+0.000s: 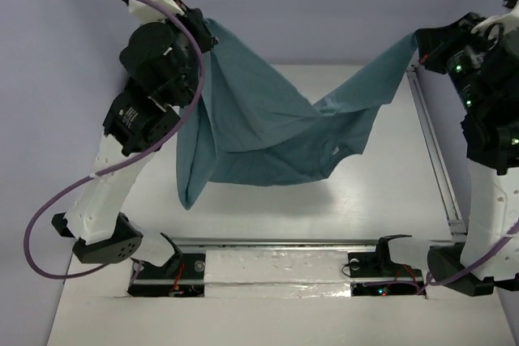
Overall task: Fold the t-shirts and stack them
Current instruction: Flatten out the tshirt
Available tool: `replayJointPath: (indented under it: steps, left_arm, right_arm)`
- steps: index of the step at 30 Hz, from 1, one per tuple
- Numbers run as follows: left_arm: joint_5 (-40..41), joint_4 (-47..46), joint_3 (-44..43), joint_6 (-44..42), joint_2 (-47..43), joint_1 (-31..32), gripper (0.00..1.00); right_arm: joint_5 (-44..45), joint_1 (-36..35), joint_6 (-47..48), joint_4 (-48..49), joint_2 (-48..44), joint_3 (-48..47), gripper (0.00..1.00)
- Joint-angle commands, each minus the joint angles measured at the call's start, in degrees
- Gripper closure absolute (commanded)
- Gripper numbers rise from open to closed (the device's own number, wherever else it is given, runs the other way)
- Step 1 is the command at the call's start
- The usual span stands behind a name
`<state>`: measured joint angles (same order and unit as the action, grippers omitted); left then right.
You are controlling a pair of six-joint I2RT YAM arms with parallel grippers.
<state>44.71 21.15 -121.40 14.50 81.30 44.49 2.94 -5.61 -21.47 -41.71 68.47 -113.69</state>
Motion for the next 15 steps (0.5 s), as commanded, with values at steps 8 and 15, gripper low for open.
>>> replayJointPath:
  steps: [8, 15]
  left_arm:
    - [-0.2, -14.6, -3.5, -7.6, -11.8, -0.7, 1.0]
    - [3.7, -20.0, -4.8, -15.4, -8.0, -2.6, 1.0]
  right_arm:
    - [-1.7, 0.1, -2.8, 5.6, 0.5, -28.9, 1.0]
    - [-5.0, 0.1, -5.9, 11.6, 0.9, -30.1, 1.0]
